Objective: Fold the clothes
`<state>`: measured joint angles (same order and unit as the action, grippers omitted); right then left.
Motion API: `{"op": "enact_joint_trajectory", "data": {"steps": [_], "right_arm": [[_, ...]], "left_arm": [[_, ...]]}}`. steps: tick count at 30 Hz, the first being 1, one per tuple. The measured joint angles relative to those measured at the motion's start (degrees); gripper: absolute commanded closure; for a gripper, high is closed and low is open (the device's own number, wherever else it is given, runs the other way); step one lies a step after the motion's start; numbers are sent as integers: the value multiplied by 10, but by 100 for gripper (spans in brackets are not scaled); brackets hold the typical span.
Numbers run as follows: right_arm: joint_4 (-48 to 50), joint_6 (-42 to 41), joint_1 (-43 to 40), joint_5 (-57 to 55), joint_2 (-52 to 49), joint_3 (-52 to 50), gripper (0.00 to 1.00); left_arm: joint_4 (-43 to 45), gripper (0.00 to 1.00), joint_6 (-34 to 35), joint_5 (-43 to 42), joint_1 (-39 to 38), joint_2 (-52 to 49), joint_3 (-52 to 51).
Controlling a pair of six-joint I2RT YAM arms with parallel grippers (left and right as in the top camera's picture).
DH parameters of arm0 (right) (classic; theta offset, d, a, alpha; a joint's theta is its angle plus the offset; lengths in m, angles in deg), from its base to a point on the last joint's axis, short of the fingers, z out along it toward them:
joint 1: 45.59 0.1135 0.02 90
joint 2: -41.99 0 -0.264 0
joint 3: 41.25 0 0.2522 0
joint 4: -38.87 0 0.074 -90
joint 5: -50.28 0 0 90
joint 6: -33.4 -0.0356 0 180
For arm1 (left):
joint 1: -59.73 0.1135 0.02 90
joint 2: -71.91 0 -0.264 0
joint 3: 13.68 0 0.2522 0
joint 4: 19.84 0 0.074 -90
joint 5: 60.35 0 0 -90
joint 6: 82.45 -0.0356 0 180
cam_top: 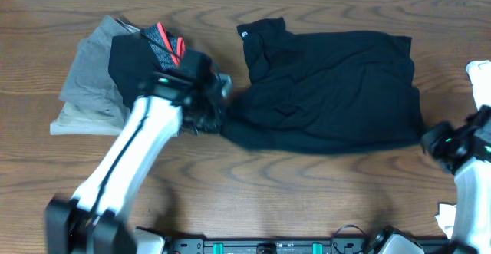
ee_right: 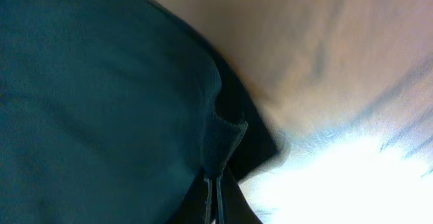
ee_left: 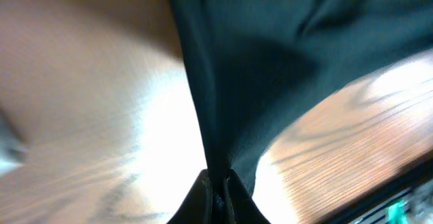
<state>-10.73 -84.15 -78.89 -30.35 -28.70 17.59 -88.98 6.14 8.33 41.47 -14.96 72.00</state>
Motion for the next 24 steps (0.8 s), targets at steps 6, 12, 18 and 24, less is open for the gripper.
{"op": "enact_joint_trajectory", "data": {"steps": [6,12,18,24], "right_arm": [[-59,6,0,14,103,118,99],[-101,12,0,27,119,241,99],[-106,17,0,43,116,346,99],[-124,20,0,67,106,465,99]], "left_arm": [[-6,94,-1,-2,24,113,127],[-10,94,-1,-3,27,167,260],[13,94,-17,12,27,170,385],[57,94,-30,25,28,170,443]]}}
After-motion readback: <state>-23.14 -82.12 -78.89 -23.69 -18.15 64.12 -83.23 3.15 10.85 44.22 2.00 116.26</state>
